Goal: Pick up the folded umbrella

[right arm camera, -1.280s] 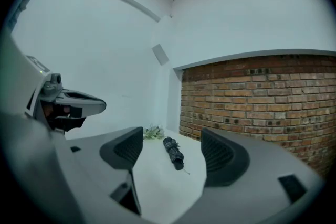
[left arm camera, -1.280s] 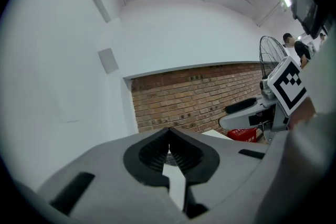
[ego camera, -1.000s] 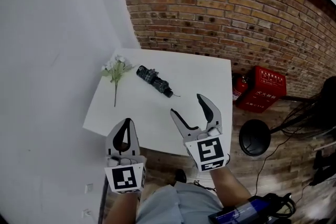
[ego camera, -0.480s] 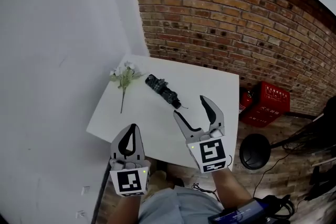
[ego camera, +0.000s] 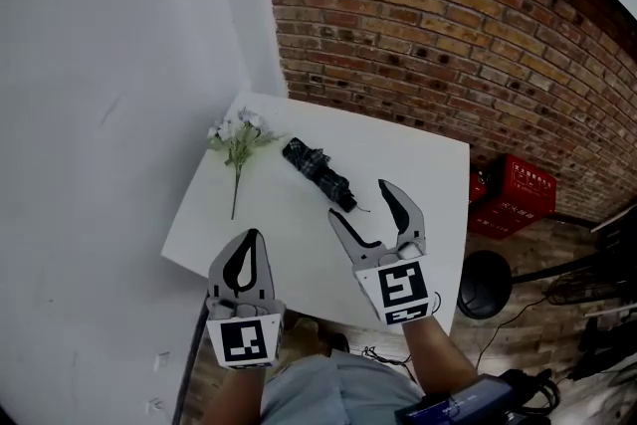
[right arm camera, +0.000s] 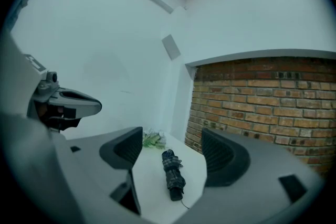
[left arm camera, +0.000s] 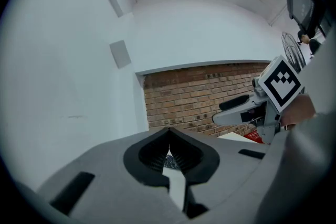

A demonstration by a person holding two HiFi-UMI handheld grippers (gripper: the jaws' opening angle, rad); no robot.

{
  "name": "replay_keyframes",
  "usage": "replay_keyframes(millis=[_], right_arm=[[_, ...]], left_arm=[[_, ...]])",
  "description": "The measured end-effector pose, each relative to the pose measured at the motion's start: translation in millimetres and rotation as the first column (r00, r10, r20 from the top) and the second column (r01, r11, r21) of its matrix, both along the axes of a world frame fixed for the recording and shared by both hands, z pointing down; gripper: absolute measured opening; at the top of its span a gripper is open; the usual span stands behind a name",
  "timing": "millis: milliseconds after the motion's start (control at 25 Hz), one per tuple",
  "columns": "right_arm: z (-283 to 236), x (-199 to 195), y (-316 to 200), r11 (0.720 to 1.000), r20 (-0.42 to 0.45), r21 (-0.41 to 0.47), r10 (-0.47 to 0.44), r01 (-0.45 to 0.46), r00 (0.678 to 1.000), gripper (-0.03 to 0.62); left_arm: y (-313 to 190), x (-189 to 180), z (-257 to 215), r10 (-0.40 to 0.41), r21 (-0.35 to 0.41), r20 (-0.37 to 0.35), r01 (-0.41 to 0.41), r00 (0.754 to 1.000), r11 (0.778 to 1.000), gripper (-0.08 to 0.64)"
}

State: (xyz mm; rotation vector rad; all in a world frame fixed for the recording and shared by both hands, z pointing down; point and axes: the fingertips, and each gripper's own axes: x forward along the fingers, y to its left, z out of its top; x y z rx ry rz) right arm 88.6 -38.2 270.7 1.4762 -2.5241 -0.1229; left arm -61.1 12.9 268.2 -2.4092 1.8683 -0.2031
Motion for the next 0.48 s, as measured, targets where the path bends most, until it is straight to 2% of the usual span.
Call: replay_keyframes(millis=[480], right_arm=[[58, -25, -69, 0.992, -0.058, -0.128, -0.012, 0.004, 0.998, 0.378]], left_arm=[[-72, -25, 34, 0.016, -0.083, -0.031, -0.019, 0.999, 0.996, 0.006]])
